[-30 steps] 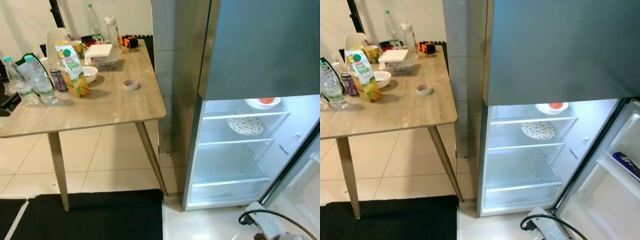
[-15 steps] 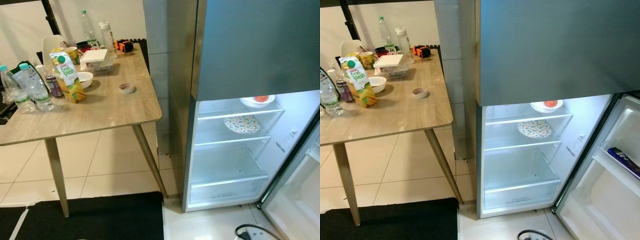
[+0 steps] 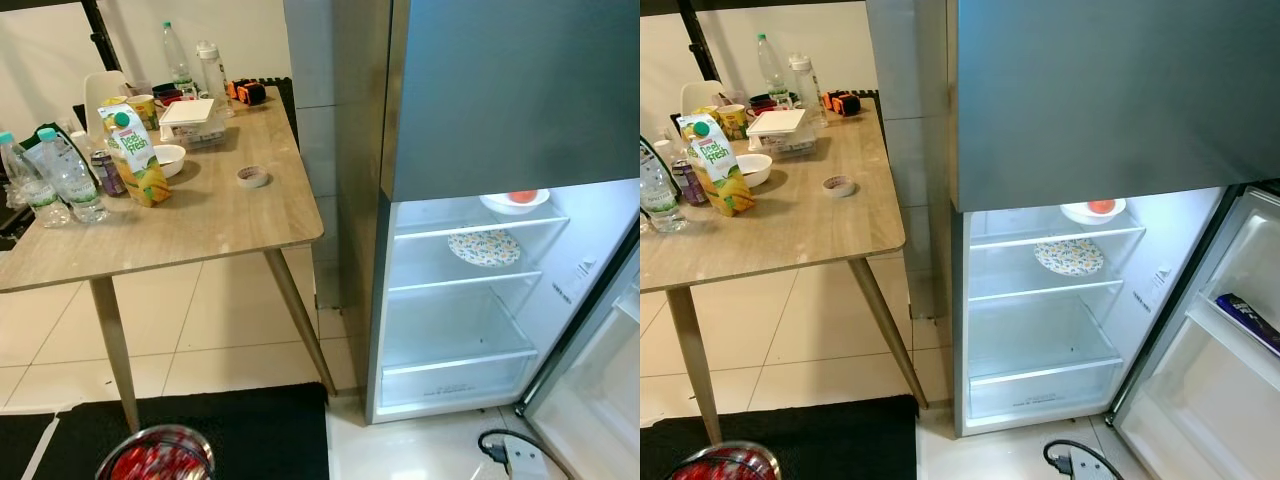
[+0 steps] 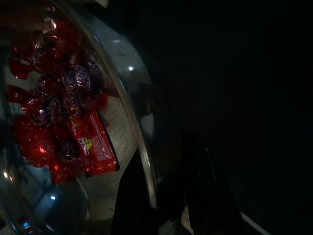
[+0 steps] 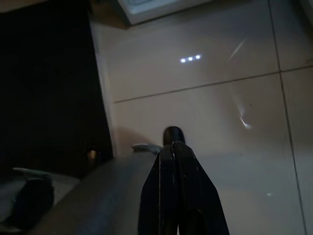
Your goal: Restocking fridge
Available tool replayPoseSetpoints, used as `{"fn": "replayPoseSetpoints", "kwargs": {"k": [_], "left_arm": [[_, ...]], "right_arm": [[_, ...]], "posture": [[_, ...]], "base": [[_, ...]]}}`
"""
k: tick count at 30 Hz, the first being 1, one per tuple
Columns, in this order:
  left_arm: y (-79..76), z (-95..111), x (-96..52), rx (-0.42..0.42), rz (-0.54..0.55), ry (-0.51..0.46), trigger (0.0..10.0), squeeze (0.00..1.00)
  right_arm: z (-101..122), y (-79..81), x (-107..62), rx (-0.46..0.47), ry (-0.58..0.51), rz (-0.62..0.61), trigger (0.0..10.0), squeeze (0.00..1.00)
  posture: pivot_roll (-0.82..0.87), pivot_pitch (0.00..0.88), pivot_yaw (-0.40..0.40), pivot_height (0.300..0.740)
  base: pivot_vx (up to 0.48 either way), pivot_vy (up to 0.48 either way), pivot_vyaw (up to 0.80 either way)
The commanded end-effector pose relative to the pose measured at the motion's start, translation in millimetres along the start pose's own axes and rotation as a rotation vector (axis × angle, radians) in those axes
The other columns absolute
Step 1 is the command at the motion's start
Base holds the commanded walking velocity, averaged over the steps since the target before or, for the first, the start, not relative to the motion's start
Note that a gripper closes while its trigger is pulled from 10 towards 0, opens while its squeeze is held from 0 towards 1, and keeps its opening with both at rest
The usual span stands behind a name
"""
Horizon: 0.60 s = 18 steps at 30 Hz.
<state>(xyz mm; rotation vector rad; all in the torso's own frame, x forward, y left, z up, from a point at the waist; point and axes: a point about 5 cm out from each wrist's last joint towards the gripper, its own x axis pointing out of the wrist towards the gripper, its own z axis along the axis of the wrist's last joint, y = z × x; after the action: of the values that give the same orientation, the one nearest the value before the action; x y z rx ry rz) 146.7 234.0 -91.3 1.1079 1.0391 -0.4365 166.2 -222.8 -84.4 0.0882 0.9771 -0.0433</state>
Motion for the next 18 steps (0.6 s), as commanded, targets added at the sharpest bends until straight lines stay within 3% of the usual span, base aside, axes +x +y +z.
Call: {"fn": "replayPoseSetpoints", "kwargs": {"k": [1,3,7,13,18], "left_arm": [[0.8,7,0.5,0.009,0.023,-0.025,10.0,0.00],[0.5,21,1.1,-0.061,0.027,-0.068,10.0,0.00],[-2.5,28,1.0,-0.095,0.021,-0.091,10.0,0.00],[-18.7,19,-1.7,-0.115,-0.032,-0.058,10.0,0.00],[-21.0,14,-2.4,-0.119,-0.037,-0.048,10.0,0.00]], "right_arm": [[-3,3.5,0.2,-0.018,0.005,0.005,10.0,0.00],[-8,4.7,-0.4,-0.048,0.024,0.010,10.0,0.00],[-12,2.6,-1.6,-0.064,0.039,0.008,10.0,0.00],[-14,-2.6,-3.1,-0.072,0.052,-0.004,10.0,0.00],[-13,-1.3,-2.5,-0.078,0.049,-0.002,10.0,0.00]], "posture": [[-0.11,0.000,0.036,0.740],[-0.11,0.000,0.036,0.740],[-0.11,0.000,0.029,0.740],[-0.10,0.000,0.024,0.740],[-0.10,0.000,0.026,0.740]], "base": [[0.000,0.000,0.00],[0.000,-0.217,0.00],[0.000,-0.469,0.00],[0.000,-0.455,0.00],[0.000,-0.439,0.00]]}}
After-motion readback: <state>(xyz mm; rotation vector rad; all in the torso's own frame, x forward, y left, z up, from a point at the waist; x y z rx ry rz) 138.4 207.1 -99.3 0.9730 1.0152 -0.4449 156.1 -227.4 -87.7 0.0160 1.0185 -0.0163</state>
